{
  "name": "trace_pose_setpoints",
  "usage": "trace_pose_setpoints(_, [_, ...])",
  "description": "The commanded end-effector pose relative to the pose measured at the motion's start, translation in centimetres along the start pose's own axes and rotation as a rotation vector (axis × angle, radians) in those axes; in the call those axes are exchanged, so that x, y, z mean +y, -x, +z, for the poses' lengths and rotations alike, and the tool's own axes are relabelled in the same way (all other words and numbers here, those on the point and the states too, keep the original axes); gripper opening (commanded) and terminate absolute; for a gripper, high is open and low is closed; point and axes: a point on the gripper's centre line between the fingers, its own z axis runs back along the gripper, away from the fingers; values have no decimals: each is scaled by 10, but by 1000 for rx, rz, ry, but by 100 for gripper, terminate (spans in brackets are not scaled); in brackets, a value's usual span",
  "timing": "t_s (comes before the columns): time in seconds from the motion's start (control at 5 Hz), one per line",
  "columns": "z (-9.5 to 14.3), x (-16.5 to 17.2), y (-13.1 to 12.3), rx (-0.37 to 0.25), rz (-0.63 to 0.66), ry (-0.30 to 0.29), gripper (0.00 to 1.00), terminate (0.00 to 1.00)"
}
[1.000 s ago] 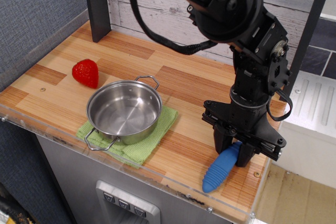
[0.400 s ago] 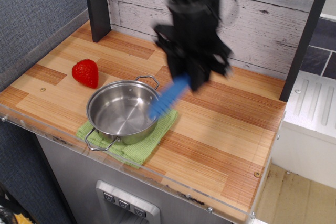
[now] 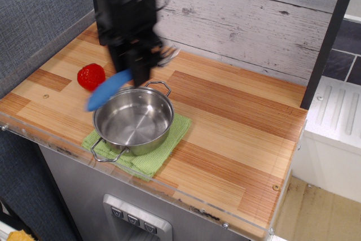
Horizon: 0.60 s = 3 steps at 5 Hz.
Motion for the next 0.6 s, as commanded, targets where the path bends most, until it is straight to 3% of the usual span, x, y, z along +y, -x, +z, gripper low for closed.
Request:
trace_pose_setpoints(0.0, [11,98,5,-15,61,-53,0,0])
trace_pose_setpoints(0.2, [21,147,15,-16,96,-68,0,0])
trace_pose_setpoints(0.4, [14,191,25,2,121,-73,0,0])
